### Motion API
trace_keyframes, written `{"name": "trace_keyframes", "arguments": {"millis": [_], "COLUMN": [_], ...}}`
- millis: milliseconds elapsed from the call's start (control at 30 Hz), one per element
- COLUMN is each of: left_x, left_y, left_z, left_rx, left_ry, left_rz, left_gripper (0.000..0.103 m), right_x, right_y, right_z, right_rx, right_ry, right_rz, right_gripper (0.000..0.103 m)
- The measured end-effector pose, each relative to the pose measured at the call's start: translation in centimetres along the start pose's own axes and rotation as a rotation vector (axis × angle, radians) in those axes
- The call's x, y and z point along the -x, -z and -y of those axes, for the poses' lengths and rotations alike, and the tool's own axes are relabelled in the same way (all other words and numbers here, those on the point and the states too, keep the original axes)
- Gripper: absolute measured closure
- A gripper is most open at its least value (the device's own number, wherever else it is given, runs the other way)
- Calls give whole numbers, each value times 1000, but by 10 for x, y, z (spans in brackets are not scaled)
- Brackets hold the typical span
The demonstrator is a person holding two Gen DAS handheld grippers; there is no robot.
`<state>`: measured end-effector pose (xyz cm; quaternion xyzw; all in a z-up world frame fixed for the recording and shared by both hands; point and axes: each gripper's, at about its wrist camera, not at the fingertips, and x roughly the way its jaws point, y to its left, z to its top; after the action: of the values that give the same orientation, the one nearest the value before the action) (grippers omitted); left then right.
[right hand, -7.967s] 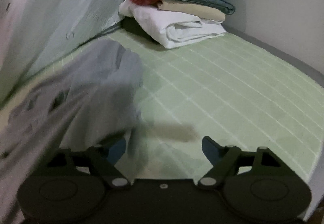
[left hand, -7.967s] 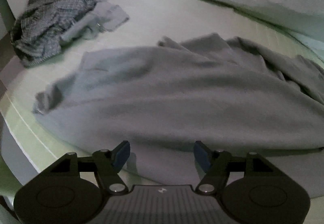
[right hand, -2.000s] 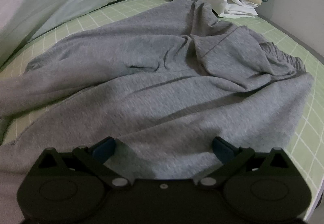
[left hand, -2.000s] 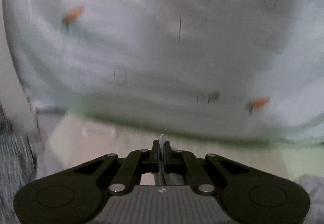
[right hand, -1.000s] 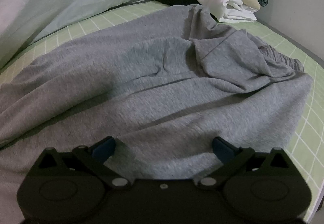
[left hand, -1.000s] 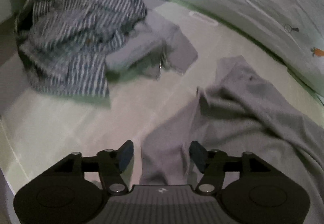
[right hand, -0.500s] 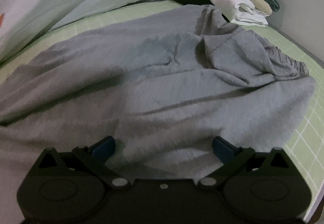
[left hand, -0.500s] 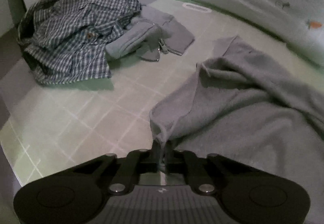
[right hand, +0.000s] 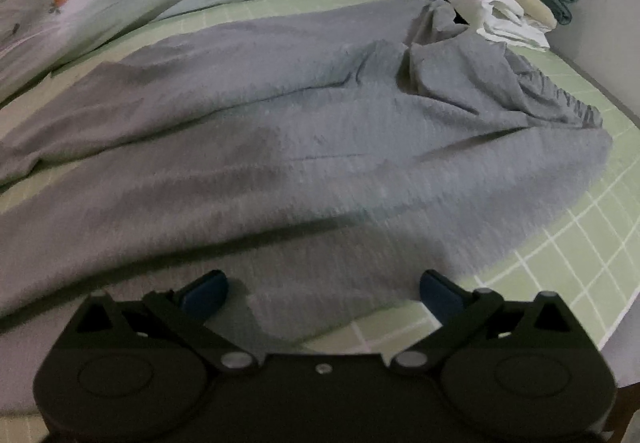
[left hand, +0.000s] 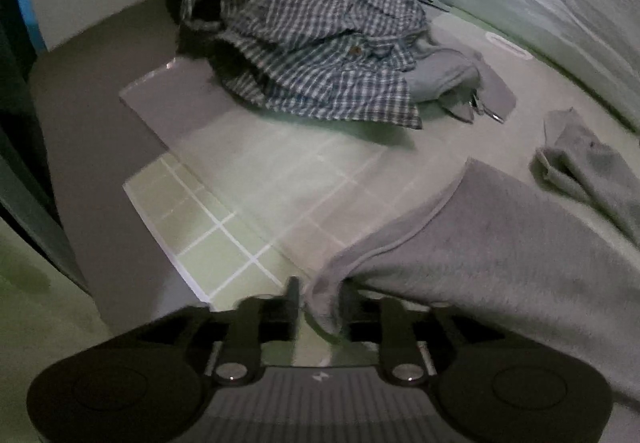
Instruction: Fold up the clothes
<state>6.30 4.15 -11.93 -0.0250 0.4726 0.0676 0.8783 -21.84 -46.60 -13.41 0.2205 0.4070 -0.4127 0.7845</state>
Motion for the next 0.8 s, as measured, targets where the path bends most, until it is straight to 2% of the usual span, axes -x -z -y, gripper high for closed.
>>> {"name": "trace_keyframes", "arguments": {"millis": [67, 133, 233, 433, 567, 700, 800], "left_x": [9, 18, 33, 56, 70, 80, 80], "left_y": [2, 6, 14, 56, 86, 109, 118], "left_z": [12, 27, 53, 135, 185, 219, 233], "left_rx": [-20, -35, -65, -251, -360, -385, -374], "left_ry": [4, 26, 59, 157, 199, 216, 197], "left_rz": [16, 24, 36, 18, 6, -10, -26], "left_gripper": [62, 50, 44, 42, 42, 42, 42], "right_x": [2, 3, 3, -7, -18, -25, -30], "right_y": [1, -1, -4, -18, -32, -50, -65], "right_z": [6, 17, 42, 117, 163, 204, 236], "right_rx": [7, 1, -49, -183, -211, -286, -379], "right_ry": [-17, -34, -31, 24, 48, 3, -35], "right_rz": [-5, -11, -18, -18, 1, 37, 73], "right_gripper": [0, 0, 0, 0, 0, 0, 1]}}
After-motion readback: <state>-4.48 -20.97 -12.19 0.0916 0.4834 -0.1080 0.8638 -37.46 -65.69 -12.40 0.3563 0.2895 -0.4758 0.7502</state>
